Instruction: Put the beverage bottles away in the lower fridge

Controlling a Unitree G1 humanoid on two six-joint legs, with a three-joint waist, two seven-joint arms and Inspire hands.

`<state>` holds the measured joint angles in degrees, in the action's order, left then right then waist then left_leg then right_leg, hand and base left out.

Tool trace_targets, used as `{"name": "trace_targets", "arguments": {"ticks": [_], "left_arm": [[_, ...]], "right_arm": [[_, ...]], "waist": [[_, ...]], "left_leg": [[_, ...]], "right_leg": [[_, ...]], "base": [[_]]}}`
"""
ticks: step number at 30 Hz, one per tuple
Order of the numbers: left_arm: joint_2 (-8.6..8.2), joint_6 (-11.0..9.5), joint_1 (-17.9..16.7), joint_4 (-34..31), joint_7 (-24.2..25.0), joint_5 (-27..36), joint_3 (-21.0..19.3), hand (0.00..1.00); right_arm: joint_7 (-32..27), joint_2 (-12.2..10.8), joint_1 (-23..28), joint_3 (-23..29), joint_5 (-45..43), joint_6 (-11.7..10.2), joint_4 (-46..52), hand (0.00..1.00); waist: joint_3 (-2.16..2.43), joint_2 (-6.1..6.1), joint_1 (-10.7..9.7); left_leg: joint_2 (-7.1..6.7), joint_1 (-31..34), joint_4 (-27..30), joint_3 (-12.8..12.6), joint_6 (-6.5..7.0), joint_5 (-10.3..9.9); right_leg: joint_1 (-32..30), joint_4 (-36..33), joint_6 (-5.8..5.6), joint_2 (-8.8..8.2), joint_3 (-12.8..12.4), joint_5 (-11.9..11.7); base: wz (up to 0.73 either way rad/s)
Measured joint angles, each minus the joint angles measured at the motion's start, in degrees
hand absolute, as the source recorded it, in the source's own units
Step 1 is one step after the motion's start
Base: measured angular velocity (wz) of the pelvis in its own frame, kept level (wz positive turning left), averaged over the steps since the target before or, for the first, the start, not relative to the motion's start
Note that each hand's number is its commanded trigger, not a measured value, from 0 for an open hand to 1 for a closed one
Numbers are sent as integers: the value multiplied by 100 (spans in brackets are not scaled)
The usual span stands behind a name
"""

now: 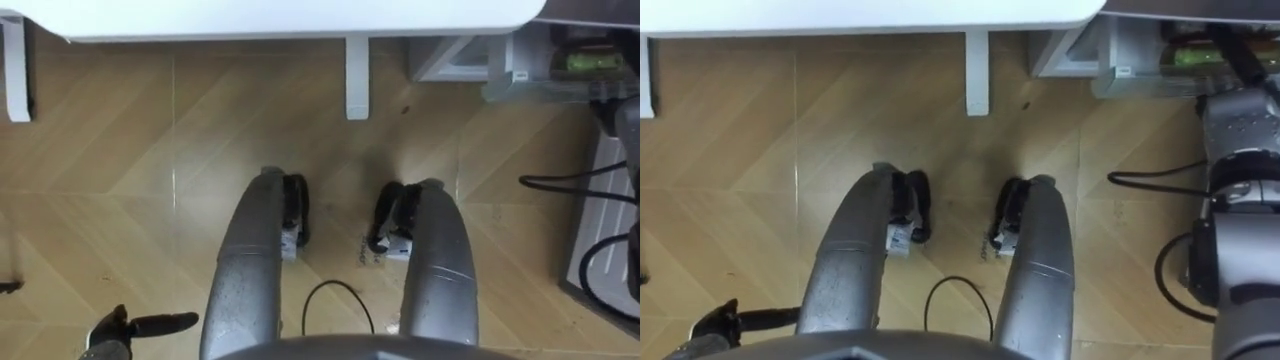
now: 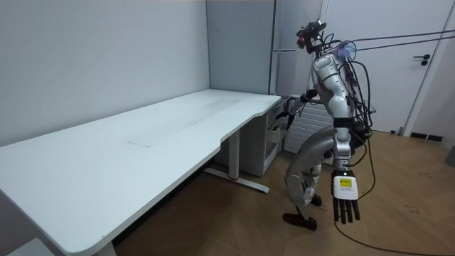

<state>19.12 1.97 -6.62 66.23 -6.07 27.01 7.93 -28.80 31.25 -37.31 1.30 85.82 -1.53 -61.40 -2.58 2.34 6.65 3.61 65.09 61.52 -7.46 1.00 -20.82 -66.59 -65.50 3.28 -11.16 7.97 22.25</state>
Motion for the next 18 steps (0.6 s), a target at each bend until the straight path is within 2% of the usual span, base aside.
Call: {"name": "trace_targets", "arguments": {"ticks": [1, 4, 8, 9, 11, 14, 15, 18], "left_arm": [[14, 0, -5, 0, 0, 15, 3, 0], [25, 12, -62, 20, 0, 38, 6, 0], [38, -16, -77, 16, 0, 37, 32, 0], [38, -58, -78, 9, 2, 41, 67, 0], [39, -106, -89, 15, 1, 42, 108, 0], [42, -128, -202, -28, 1, 46, 148, 0], [46, -153, -277, -33, 2, 118, 145, 0], [92, -228, -450, -28, 2, 277, 133, 0]], "right_arm": [[-29, 0, -6, -4, 64, -28, 0, 0], [-115, -34, -3, -14, 174, -138, -15, 0], [-232, -56, 4, -15, 263, -249, -15, 0], [-262, -58, 14, -15, 267, -305, -15, 0], [-356, -62, 15, -21, 269, -396, -15, 0], [-474, -57, 15, -182, 295, -562, -15, 0], [-540, -60, 15, -198, 391, -651, -15, 0], [-813, -63, 16, -193, 598, -841, -16, 0]], "waist": [[0, 1, 27], [-1, -1, 81], [-1, -1, 103], [-1, -3, 113], [-1, -2, 187], [1, -10, 306], [1, -14, 329], [-1, -19, 448]], "left_leg": [[-43, -17, -27, 59, -17, 27], [-53, -72, -77, 156, -58, 60], [-81, -52, -149, 238, -108, 115], [-134, -57, -192, 270, -135, 153], [-147, -50, -210, 292, -157, 184], [-184, -53, -260, 317, -183, 245], [-224, -67, -312, 353, -190, 291], [-297, -119, -470, 506, -226, 429]], "right_leg": [[47, 0, 20, -30, 49, 18], [181, 53, 64, -94, 179, 68], [218, 86, 69, -165, 287, 91], [231, 89, 66, -197, 303, 97], [253, 91, 90, -272, 387, 109], [318, 93, 125, -509, 619, 127], [380, 105, 139, -642, 764, 135], [573, 212, 164, -853, 1114, 142]], "base": [[39], [15], [15], [15], [6], [5], [19], [27]]}}
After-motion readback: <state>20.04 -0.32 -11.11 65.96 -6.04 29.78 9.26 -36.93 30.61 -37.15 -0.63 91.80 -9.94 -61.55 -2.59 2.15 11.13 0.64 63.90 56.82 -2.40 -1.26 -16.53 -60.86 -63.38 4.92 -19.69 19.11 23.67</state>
